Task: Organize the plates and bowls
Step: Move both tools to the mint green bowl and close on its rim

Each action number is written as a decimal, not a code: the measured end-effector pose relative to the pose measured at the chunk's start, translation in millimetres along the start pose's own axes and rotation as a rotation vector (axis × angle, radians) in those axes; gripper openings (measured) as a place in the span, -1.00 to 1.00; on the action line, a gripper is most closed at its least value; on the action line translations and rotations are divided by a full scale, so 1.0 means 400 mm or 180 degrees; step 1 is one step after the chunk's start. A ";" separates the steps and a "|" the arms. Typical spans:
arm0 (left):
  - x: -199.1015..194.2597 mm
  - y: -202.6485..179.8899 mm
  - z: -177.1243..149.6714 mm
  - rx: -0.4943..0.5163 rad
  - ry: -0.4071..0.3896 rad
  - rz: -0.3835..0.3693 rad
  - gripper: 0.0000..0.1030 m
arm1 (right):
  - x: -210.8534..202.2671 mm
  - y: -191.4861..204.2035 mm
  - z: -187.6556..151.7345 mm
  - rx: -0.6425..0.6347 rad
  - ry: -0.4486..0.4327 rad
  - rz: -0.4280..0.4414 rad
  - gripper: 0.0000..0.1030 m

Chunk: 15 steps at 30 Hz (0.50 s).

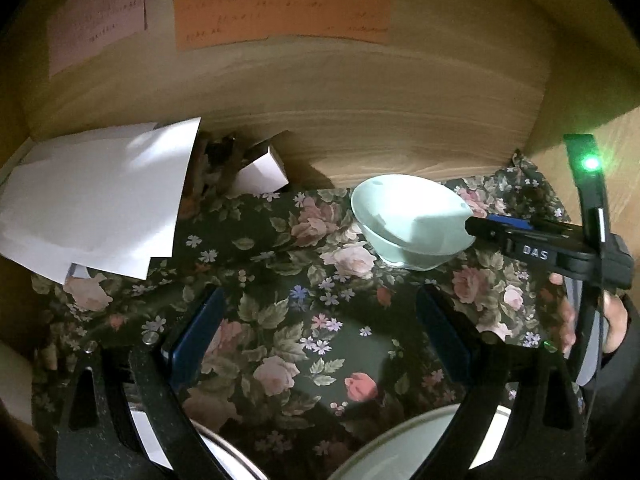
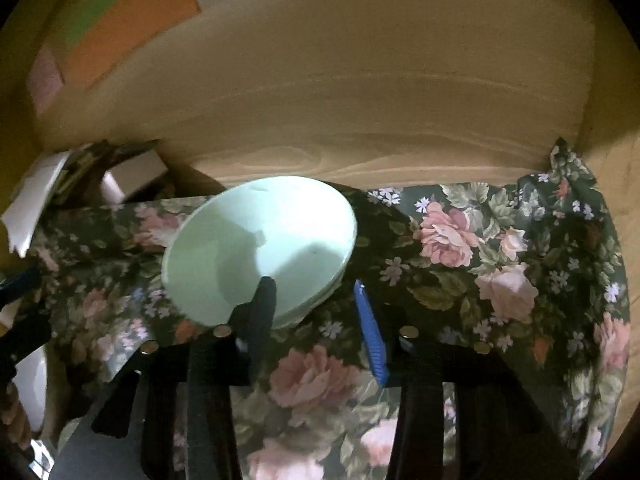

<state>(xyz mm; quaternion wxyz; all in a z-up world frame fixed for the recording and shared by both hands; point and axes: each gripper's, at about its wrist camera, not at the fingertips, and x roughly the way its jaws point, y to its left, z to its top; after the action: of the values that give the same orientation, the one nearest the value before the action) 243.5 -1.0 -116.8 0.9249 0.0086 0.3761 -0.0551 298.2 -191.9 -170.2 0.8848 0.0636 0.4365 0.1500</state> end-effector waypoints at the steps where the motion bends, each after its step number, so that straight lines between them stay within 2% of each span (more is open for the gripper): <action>1: 0.004 0.001 -0.001 -0.0013 0.0010 0.0006 0.88 | 0.014 -0.002 0.004 -0.0004 0.0036 -0.0023 -0.35; 11: 0.004 0.010 -0.003 -0.0090 0.0032 0.0041 0.88 | 0.085 0.001 0.009 -0.0066 0.0196 -0.0033 -0.50; 15: 0.018 0.017 -0.003 -0.0188 0.0142 0.0041 0.88 | 0.078 0.015 -0.006 -0.0146 0.0230 0.0000 -0.56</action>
<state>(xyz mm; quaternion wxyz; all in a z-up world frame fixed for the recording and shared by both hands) 248.6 5.1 -122.8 0.9165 -0.0151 0.3980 -0.0378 312.9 -176.2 -193.9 0.8697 0.0379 0.4647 0.1621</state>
